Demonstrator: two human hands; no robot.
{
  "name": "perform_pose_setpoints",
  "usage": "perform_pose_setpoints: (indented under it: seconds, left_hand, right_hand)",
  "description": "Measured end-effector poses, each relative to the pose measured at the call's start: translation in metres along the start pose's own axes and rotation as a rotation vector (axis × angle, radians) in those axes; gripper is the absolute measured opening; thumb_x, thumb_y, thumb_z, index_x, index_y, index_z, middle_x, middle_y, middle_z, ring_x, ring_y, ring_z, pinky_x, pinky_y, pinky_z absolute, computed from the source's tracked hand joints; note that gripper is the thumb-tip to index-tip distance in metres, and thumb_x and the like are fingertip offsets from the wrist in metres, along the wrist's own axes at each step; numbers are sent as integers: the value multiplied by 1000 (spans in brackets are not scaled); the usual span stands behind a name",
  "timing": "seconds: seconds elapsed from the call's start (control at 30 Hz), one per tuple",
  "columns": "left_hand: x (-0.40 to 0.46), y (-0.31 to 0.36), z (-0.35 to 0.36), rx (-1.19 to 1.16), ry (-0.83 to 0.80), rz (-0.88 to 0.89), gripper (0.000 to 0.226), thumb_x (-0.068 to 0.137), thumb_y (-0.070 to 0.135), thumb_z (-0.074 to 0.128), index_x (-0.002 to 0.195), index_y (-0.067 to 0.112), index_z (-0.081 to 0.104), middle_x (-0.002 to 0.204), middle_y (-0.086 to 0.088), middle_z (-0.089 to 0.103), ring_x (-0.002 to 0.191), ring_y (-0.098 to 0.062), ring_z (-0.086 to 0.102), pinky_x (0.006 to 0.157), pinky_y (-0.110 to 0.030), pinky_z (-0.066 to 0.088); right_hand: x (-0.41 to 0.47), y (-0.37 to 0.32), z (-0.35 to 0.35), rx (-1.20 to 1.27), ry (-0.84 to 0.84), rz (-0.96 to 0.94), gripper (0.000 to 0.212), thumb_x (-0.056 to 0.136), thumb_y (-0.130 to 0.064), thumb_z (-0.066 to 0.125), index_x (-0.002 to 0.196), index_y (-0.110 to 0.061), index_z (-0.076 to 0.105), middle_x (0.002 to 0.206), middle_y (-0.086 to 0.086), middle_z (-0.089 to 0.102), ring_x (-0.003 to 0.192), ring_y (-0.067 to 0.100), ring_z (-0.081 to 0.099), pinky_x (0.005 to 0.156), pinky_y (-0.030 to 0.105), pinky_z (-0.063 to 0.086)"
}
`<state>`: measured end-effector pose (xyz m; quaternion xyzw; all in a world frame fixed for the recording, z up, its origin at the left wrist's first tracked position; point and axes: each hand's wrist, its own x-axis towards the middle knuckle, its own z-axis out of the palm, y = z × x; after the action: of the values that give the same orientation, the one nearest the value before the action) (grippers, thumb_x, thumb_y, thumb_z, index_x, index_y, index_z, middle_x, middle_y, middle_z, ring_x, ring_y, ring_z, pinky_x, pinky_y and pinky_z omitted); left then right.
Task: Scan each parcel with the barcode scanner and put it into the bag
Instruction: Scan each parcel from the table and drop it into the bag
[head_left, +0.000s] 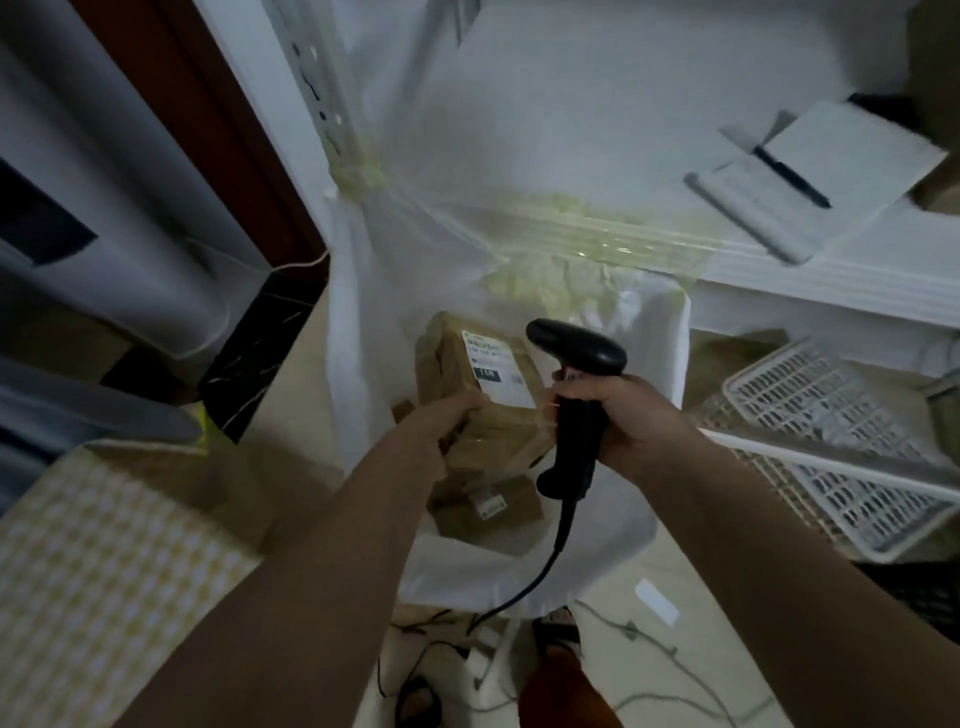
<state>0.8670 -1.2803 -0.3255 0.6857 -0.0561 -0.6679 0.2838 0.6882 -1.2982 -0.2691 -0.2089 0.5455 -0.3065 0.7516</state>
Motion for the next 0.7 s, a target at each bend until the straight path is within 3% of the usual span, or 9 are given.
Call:
perform_pose_setpoints:
  seconds: [0.07,0.13,0.17,0.27,0.33,0.4,0.5,0.63,0.7]
  left_hand:
    - [27,-6,5,50,56,-51,65,73,30,83,125,2,56,114,-8,65,100,-28,63,78,-44,55]
    - [47,-12,11,100,114,-127,40,88,30,70,114,7,52,92,-5,57,77,-23,54,57,-36,41]
    - [57,-18,14,122,137,-176,34,93,32,64,114,10,49,84,-4,51,71,-22,49,56,-36,36]
    - [91,-40,22,160,128,-313,32,100,32,52,115,4,43,95,-1,50,92,-28,52,91,-37,42]
    - [117,-59,22,152,161,-386,40,99,33,52,125,3,48,105,-8,55,102,-27,53,100,-33,41]
    - [133,-74,23,137,155,-441,50,102,35,45,144,9,36,135,-16,48,125,-29,46,109,-36,34]
    - [150,-90,28,129,159,-411,54,104,26,41,149,1,25,154,-16,29,141,-29,31,115,-38,26]
    - [178,-119,28,313,205,-414,92,83,40,69,153,7,18,154,-14,29,138,-30,35,113,-39,33]
    - [176,-125,29,536,173,-435,69,94,33,58,149,2,28,150,-16,37,135,-29,41,111,-32,36]
  right_hand:
    - [30,3,-6,12,4,69,20,82,5,62,101,1,60,80,14,65,67,25,63,64,34,53]
    - [55,10,-12,25,6,142,23,84,3,61,106,0,58,82,15,65,69,26,63,65,35,54]
    - [66,14,-14,24,8,172,23,85,2,60,107,0,57,82,15,64,70,26,63,65,35,54]
    - [90,30,-24,34,31,254,17,87,2,58,104,-1,57,84,15,61,70,26,60,67,37,51]
    - [101,40,-31,49,35,313,10,89,2,55,99,-2,55,83,15,58,70,25,58,65,37,51]
    - [109,48,-39,75,59,357,9,91,2,53,99,-1,55,82,15,58,69,25,57,59,36,54]
    - [119,55,-50,92,117,370,18,90,2,55,107,0,54,80,14,59,69,25,58,63,37,53]
    - [128,58,-56,91,151,363,19,89,1,56,108,0,55,80,14,59,70,24,58,68,37,51]
    - [130,58,-56,94,155,369,14,89,1,56,103,0,56,80,13,59,71,23,57,68,37,51]
